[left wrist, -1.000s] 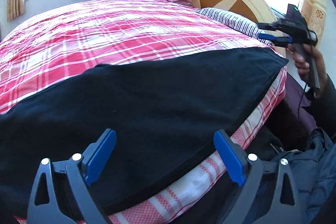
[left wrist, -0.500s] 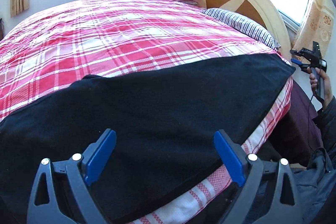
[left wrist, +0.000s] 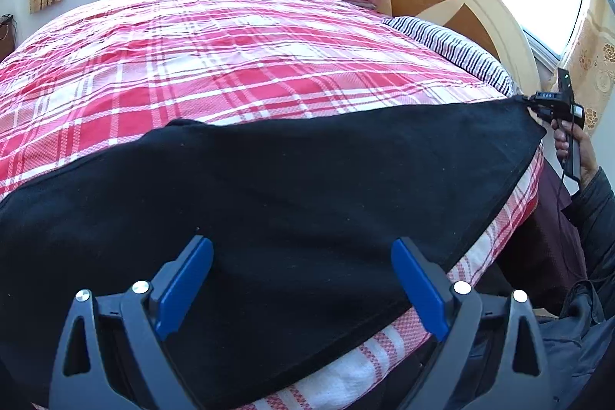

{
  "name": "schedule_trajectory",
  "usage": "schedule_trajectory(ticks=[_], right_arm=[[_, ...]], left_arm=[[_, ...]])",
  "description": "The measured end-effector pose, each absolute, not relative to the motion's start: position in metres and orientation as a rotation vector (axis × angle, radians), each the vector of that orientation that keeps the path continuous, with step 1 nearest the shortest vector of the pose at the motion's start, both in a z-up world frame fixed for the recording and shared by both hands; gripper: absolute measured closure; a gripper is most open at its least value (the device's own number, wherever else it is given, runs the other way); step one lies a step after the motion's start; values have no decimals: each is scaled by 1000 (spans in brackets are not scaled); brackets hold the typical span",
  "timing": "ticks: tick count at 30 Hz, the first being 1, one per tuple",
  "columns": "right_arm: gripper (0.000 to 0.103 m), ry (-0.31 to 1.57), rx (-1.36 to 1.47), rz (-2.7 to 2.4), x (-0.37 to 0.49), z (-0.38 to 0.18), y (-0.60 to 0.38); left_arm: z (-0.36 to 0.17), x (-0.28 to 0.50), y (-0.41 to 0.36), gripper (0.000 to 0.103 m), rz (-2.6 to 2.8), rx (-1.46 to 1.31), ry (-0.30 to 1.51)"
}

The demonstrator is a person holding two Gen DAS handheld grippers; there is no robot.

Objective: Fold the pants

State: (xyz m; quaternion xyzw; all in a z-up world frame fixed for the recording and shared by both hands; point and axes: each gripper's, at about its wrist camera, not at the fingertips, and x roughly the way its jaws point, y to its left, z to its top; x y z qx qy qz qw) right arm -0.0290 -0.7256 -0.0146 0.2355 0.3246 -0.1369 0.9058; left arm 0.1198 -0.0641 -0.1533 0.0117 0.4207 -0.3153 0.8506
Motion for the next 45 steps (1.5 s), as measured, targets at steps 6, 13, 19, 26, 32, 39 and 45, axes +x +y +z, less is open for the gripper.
schedule_trajectory(ticks=[6, 13, 19, 26, 32, 39, 45], right_arm=[[97, 725, 485, -291, -19, -43, -732], [46, 654, 601, -335, -82, -22, -737], [46, 662, 821, -293, -125, -43, -733], [55, 654, 858, -228, -119, -53, -720], [79, 565, 931, -268, -126, -66, -725], [80, 541, 1002, -213, -138, -77, -728], [90, 463, 1048, -154, -139, -84, -736]], left_arm=[[-152, 116, -66, 6, -674, 37, 883], [-151, 117, -58, 6, -663, 22, 883], [-149, 114, -53, 6, -656, 43, 870], [-151, 120, -41, 6, -621, 22, 863], [-155, 120, -38, 6, -608, 47, 850], [-149, 121, -19, 6, -545, 99, 806], [-152, 134, 24, 6, -418, 87, 800]])
